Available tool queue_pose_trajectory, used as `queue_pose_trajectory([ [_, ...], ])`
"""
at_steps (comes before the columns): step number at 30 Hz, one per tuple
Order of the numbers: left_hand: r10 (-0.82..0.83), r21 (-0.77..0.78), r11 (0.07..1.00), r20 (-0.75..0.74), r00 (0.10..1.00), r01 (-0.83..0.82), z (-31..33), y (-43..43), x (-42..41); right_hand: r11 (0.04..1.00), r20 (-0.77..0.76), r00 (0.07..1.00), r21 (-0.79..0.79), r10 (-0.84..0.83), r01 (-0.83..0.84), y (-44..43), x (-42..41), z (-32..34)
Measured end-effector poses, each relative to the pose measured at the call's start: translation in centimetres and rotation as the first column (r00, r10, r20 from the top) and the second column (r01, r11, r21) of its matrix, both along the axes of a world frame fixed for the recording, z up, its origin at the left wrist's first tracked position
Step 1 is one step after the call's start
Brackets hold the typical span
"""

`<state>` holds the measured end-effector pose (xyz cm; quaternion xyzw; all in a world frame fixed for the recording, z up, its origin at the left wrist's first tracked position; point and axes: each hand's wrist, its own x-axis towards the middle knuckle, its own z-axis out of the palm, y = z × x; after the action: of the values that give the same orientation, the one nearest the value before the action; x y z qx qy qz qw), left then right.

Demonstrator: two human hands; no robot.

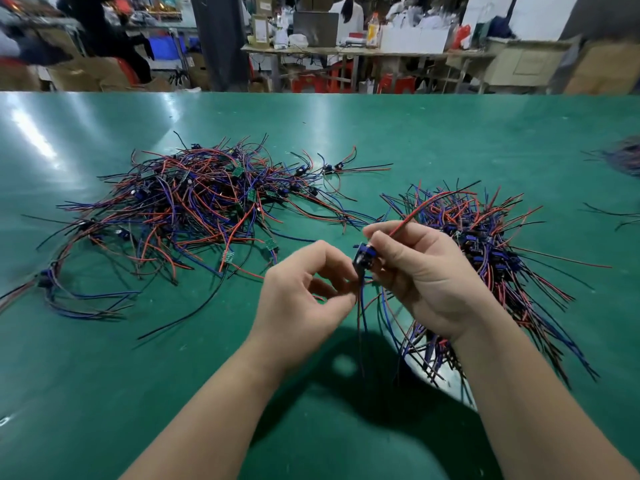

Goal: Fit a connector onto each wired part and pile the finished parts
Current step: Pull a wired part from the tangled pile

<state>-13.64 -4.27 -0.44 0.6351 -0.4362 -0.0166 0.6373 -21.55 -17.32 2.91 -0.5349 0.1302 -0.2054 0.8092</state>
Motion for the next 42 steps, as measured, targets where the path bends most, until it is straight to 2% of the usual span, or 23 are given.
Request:
queue_pose_trajectory([
  [1, 0.002, 0.008, 1.0, -0.047, 0.999, -0.002, 0.0, -0.1, -0.1, 1.0, -0.005, 1.0, -0.018, -0.019, 0.019, -0.2, 0.0, -0.1],
  [3, -0.041, -0.021, 0.999, -0.279, 0.959, 0.037, 0.3, -0.1, -0.1, 0.995, -0.012, 0.998, -0.079, -0.056, 0.054, -0.3, -0.1, -0.2],
  [5, -0.143, -0.076, 0.99, -0.516, 0.845, 0.121, 0.7, -0.1, 0.0, 0.979, -0.024, 0.997, -0.192, -0.072, 0.066, -0.2, 0.0, -0.4],
  [6, -0.16, -0.078, 0.987, -0.556, 0.816, 0.141, 0.8, -0.1, 0.0, 0.968, -0.026, 0.997, -0.242, -0.069, 0.06, -0.1, 0.0, -0.5],
  [8, -0.143, -0.045, 0.989, -0.56, 0.816, 0.142, 1.0, -0.1, -0.1, 0.944, -0.026, 0.997, -0.323, -0.073, 0.061, 0.1, 0.0, -0.7],
  [10, -0.131, -0.023, 0.989, -0.589, 0.798, 0.145, 1.0, -0.2, -0.1, 0.897, -0.044, 0.989, -0.428, -0.143, 0.11, 0.0, 0.1, -0.7],
  [12, -0.132, 0.007, 0.985, -0.62, 0.774, 0.173, 1.0, -0.2, 0.0, 0.862, -0.041, 0.966, -0.463, -0.256, 0.208, -0.6, 0.0, -0.5],
  [14, -0.146, 0.06, 0.97, -0.63, 0.763, 0.235, 1.1, -0.2, 0.0, 0.849, -0.008, 0.925, -0.401, -0.38, 0.345, -1.5, -0.3, 0.0],
  [16, -0.201, 0.119, 0.93, -0.625, 0.754, 0.347, 1.1, 0.0, -0.1, 0.842, 0.041, 0.88, -0.274, -0.473, 0.465, -2.5, -0.7, 0.5],
  [19, -0.338, 0.26, 0.787, -0.577, 0.744, 0.56, 1.1, 0.8, -0.3, 0.809, 0.115, 0.813, -0.088, -0.571, 0.58, -3.6, -1.6, 1.1],
  [21, -0.394, 0.305, 0.718, -0.564, 0.726, 0.626, 1.2, 1.2, -0.6, 0.797, 0.152, 0.788, -0.009, -0.596, 0.604, -4.1, -2.1, 1.5],
  [23, -0.382, 0.23, 0.774, -0.573, 0.725, 0.59, 1.5, 1.1, -0.5, 0.806, 0.169, 0.79, 0.049, -0.589, 0.59, -4.3, -2.4, 1.8],
  [25, -0.333, 0.058, 0.881, -0.628, 0.703, 0.47, 1.7, 0.7, -0.1, 0.842, 0.2, 0.818, 0.085, -0.539, 0.533, -4.1, -2.5, 1.9],
  [27, -0.31, -0.163, 0.947, -0.69, 0.654, 0.277, 1.8, 0.5, 0.5, 0.938, 0.263, 0.903, 0.027, -0.339, 0.345, -3.3, -2.5, 1.7],
  [29, -0.33, -0.338, 0.934, -0.703, 0.629, 0.112, 1.8, 0.6, 1.3, 0.99, 0.236, 0.971, -0.127, -0.027, 0.058, -2.1, -2.1, 1.2],
  [31, -0.328, -0.382, 0.922, -0.69, 0.645, 0.061, 1.8, 0.8, 1.9, 0.928, 0.104, 0.983, -0.358, 0.148, -0.102, -0.5, -1.4, 0.5],
  [33, -0.293, -0.316, 0.944, -0.661, 0.691, 0.098, 1.5, 0.6, 1.9, 0.823, 0.037, 0.991, -0.562, 0.131, -0.088, 0.9, -0.5, -0.3],
  [36, -0.256, -0.206, 0.965, -0.612, 0.748, 0.162, 1.0, 0.1, 1.5, 0.789, 0.095, 0.994, -0.614, 0.059, 0.011, 1.6, 0.0, -0.5],
  [38, -0.176, -0.147, 0.983, -0.556, 0.812, 0.112, 0.8, 0.2, 1.5, 0.757, 0.166, 0.985, -0.638, -0.044, 0.141, 1.1, -0.1, -0.2],
  [39, -0.055, -0.049, 0.998, -0.472, 0.88, 0.037, 0.5, 0.3, 1.8, 0.715, 0.22, 0.967, -0.656, -0.128, 0.243, 0.6, -0.4, 0.1],
  [40, 0.113, 0.091, 0.992, -0.324, 0.939, -0.088, 0.1, 0.4, 2.3, 0.65, 0.274, 0.935, -0.673, -0.224, 0.352, -0.1, -0.7, 0.4],
  [41, 0.29, 0.223, 0.939, -0.114, 0.95, -0.26, -0.3, 0.5, 3.0, 0.565, 0.318, 0.892, -0.692, -0.321, 0.45, -0.9, -1.0, 0.8],
  [42, 0.407, 0.32, 0.848, 0.113, 0.906, -0.421, -0.6, 0.7, 3.5, 0.465, 0.343, 0.843, -0.716, -0.415, 0.521, -1.8, -1.3, 1.1],
])
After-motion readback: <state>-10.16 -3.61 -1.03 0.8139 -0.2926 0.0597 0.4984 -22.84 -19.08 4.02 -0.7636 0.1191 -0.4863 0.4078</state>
